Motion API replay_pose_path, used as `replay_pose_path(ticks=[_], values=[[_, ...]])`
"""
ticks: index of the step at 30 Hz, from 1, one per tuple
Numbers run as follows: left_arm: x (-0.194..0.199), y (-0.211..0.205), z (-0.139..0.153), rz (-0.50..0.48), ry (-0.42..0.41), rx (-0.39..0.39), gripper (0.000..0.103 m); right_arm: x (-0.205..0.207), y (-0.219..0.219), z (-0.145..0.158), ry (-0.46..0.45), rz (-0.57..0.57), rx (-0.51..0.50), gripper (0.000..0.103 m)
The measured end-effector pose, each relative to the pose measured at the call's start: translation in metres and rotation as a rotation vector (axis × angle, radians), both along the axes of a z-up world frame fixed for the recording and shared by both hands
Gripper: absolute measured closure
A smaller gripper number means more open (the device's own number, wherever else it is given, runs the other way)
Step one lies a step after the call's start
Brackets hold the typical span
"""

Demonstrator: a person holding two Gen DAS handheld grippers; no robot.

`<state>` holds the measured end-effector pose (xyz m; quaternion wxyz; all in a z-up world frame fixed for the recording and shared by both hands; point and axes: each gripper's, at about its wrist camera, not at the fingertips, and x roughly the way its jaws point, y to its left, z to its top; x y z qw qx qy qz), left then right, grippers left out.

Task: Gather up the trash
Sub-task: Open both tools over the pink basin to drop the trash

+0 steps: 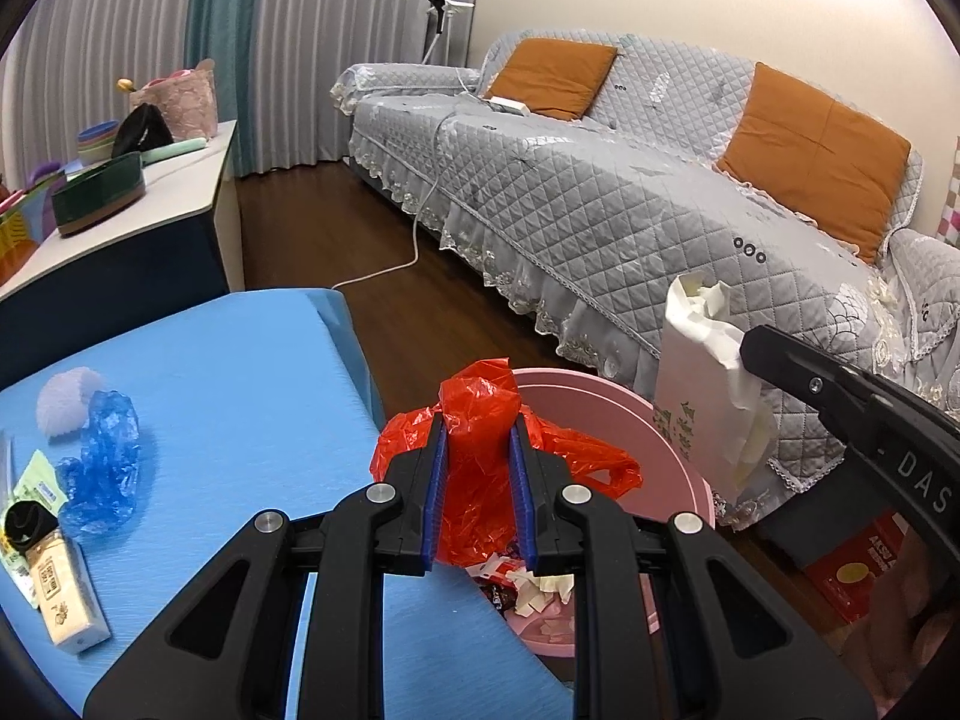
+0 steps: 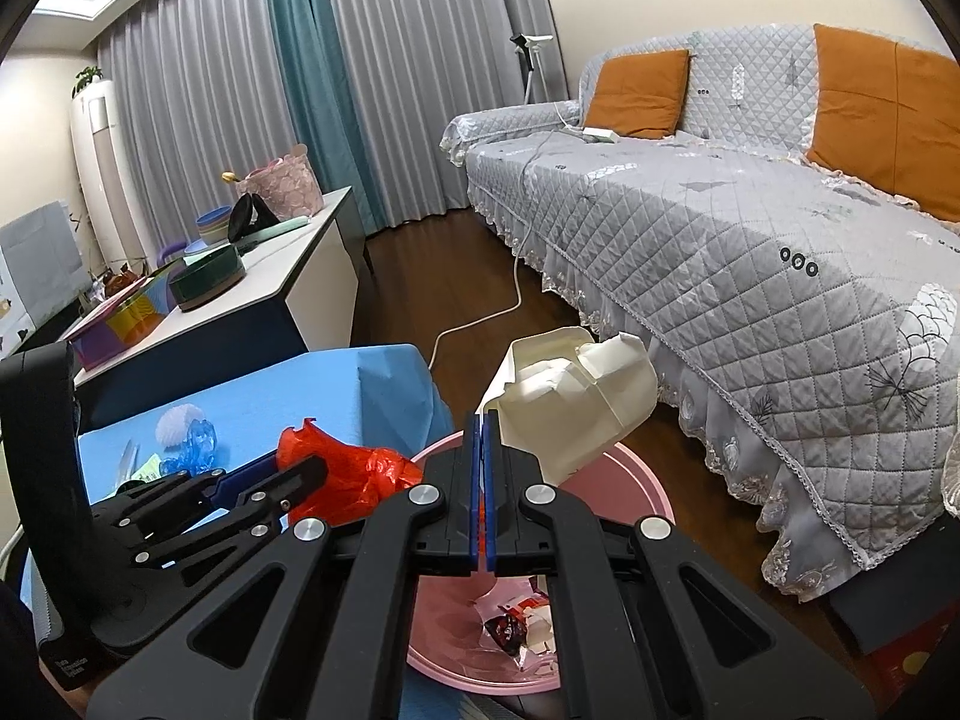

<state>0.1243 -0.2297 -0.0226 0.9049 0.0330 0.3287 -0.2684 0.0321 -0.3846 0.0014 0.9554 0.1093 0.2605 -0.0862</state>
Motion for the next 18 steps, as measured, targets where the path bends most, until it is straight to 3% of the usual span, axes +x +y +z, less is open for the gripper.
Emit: replay_pose_path(ticks=[4,11,18], values=[[0.002,0.000,-0.002,-0.008,0.016,-0.005,0.078,0.003,-0.002,-0.003,0.017,-0.005,0.011,0.096],[0.003,0.014,0.001,0.014,0.014,-0.013,0.078,0.004,-0.001,-0.001,0.008,-0.021,0.033,0.082],[0.002,0.039,0.011,0.061,0.006,-0.034,0.078,0.006,0.009,0.004,-0.011,-0.013,0.043,0.081]])
